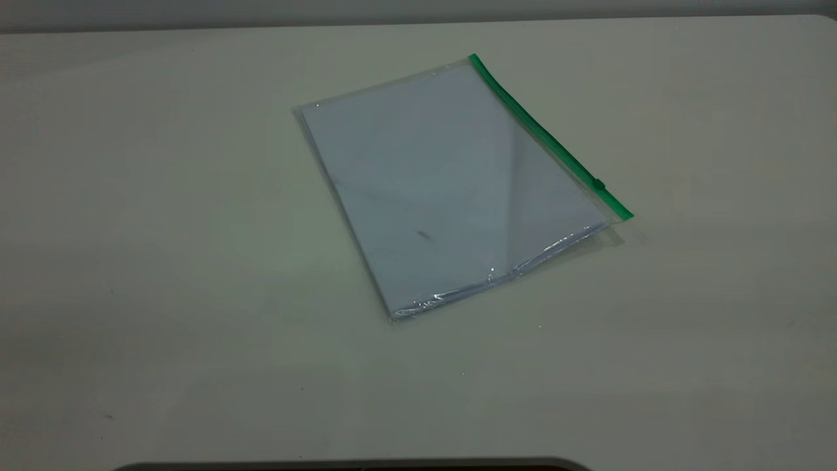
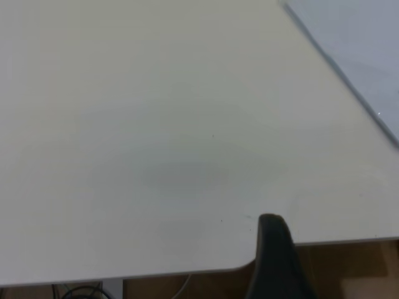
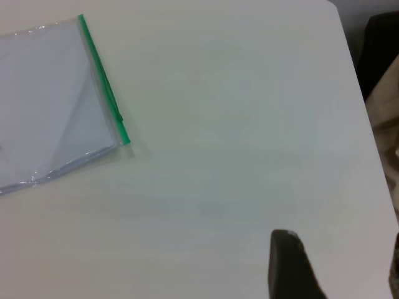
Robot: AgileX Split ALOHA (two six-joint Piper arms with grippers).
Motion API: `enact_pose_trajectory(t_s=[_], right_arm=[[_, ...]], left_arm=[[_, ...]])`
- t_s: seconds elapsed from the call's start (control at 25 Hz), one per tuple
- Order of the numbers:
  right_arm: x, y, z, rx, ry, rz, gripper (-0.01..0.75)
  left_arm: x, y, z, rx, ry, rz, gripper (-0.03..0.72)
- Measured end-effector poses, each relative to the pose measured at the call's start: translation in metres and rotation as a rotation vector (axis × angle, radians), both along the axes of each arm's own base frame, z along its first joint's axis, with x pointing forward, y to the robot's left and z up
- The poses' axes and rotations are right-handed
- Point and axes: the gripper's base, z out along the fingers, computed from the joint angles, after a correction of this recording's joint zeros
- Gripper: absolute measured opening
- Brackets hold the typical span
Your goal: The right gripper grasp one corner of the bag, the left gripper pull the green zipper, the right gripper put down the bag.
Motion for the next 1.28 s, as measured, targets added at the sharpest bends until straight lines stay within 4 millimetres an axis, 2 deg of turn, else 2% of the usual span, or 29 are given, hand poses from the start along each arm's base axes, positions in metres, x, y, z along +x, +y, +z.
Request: enact_pose_trajectory(t_s=[0.92,1.04,1.16,1.28], right_arm=[[0.002,0.004,0.002,0.04,-0.006,0.028,0.4],[0.02,0.011,0.01,0.092,0.018,0.078,0.4],[0.054,0.016,0.016,0.114,0.063,0.128,0.4],[0.09,0.02,0.013,0.112,0.128,0.17,0.408]], left_arm=[[0.004,0.0,0.005,-0.014,-0.03,0.013,0.537],[0.022,0.0,0.019,-0.035,-0.044,0.012,0.537],[0.056,0.0,0.035,-0.028,-0.048,-0.005,0.537],[0.096,0.0,0.048,-0.019,-0.026,-0.026,0.537]])
